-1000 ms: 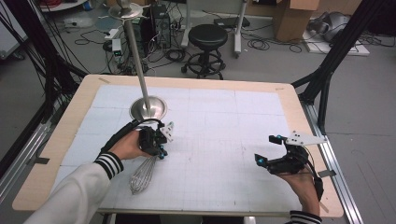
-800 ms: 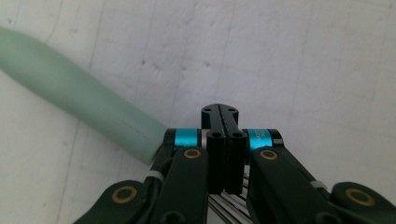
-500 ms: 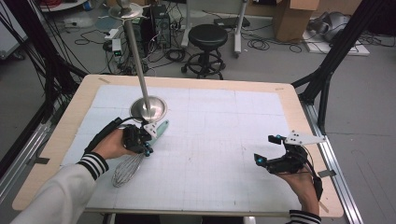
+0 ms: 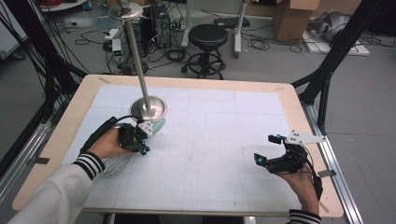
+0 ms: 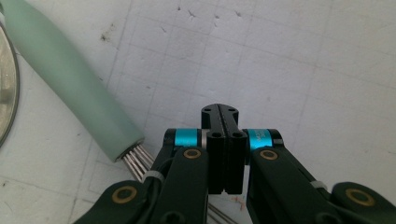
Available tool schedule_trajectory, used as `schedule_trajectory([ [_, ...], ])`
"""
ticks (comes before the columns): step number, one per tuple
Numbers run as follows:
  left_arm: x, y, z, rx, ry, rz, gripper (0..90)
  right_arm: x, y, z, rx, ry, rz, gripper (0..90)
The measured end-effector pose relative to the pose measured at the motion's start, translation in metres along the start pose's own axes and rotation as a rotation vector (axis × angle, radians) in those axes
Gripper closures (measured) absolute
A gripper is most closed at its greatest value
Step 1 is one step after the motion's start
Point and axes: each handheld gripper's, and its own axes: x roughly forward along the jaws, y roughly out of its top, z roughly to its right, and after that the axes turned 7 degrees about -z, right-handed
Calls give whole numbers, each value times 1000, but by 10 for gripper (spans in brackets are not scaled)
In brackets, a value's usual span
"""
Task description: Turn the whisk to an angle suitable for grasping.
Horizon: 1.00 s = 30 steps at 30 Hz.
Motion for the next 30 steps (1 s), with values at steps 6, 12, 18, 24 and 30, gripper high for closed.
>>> schedule_trajectory([
  [6, -4, 0, 0, -3, 5, 19, 898, 0, 0, 0, -4, 1, -4, 8],
  [12, -8, -1, 0, -18, 17, 53, 841, 1, 0, 0, -4, 2, -4, 8],
  [18, -17, -2, 2, -36, 37, 125, 718, 0, 0, 0, 1, 2, -4, 8],
  [24, -30, -5, 2, -62, 57, 178, 540, 0, 0, 0, 6, 1, -3, 8],
  [30, -46, -10, 4, -107, 83, 242, 283, -1, -1, 1, 8, 3, -4, 8],
])
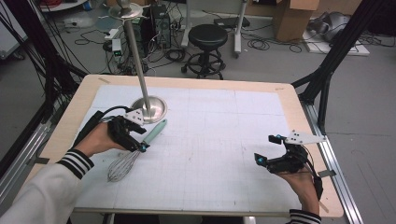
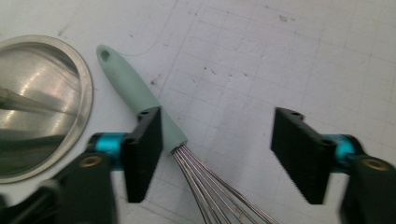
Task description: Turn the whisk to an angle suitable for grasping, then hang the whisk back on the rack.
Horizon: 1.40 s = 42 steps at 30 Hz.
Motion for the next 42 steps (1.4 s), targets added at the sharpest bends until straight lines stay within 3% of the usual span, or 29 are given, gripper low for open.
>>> schedule_trajectory([
  [1, -3, 1, -1, -12, 13, 2, 85, 0, 0, 0, 2, 0, -1, 8],
  [2, -5, 1, -1, -26, 29, 17, 17, 0, 0, 1, 2, -1, -1, 8],
  [5, -14, 1, -3, -39, 7, 58, 17, 0, 0, 0, 2, -1, 0, 8],
  [10, -29, -1, -4, -53, 17, 91, 17, 0, 0, 1, 4, 0, 1, 8],
  [20, -37, -3, -8, -68, 46, 104, 17, -1, 0, 1, 1, 0, 5, 8],
  [27, -30, -2, -19, -128, 53, 113, 17, 0, 1, 1, 2, 1, 5, 8],
  [42, 9, 2, -44, -216, 43, 97, 17, 1, 0, 2, 5, 5, 7, 8],
])
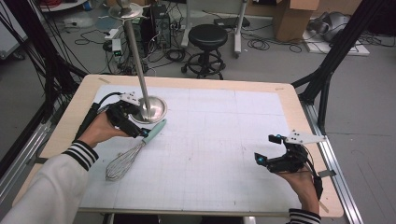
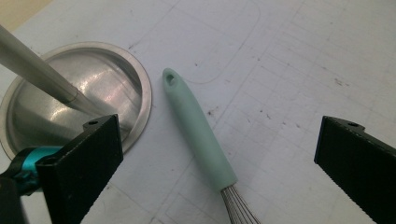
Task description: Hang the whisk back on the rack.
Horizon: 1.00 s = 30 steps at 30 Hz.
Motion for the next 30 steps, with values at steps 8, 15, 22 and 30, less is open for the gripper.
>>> schedule_trajectory([
  [8, 22, -2, -6, -46, 8, -47, 17, 1, 0, 0, -3, -1, -2, 8],
  [15, 38, -3, -8, -55, 7, -124, 21, 2, 0, 1, 1, 4, -2, 8],
  [22, 48, -3, -6, -43, -6, -177, 84, 1, 0, 1, -2, 5, 2, 8],
  [30, 56, -4, -5, -39, -18, -234, 203, 1, 0, 1, -4, 5, 0, 8],
])
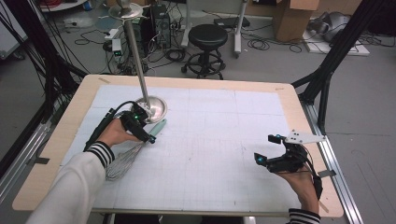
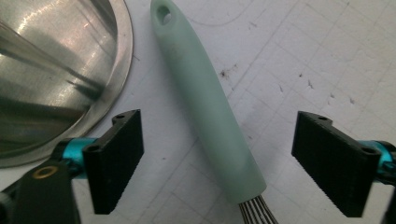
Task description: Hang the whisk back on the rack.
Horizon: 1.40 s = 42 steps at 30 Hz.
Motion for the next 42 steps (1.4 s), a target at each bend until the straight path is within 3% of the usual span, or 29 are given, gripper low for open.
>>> schedule_trajectory([
  [2, 2, 0, 1, -3, -5, -5, 291, 0, 0, 0, -1, 0, 1, 8],
  [12, 12, 2, 3, -38, -18, -81, 474, 1, 0, 0, -1, 2, -5, 8],
  [16, 11, 3, 3, -47, -5, -89, 566, 0, 0, 0, 3, 4, -3, 8],
  [19, 10, 4, 4, -94, 5, -103, 593, 1, 0, 0, 1, 2, -4, 8],
  [25, 9, 7, 10, -124, 52, -142, 652, 1, 0, 0, -4, -1, -4, 8],
  [28, 8, 6, 14, -90, 82, -160, 693, 0, 0, -1, 0, 4, -4, 8],
  [33, 4, 4, 15, -56, 73, -154, 695, 0, 1, -1, -2, 3, -4, 8],
  [38, -7, 0, 15, 8, 94, -113, 696, 0, 1, 0, 0, 2, -4, 8],
  [39, -11, -1, 15, 8, 106, -97, 696, 0, 1, 0, 0, 1, -4, 8],
  [42, -22, -4, 16, 11, 89, -62, 696, 1, 1, 0, -1, 2, -4, 8],
])
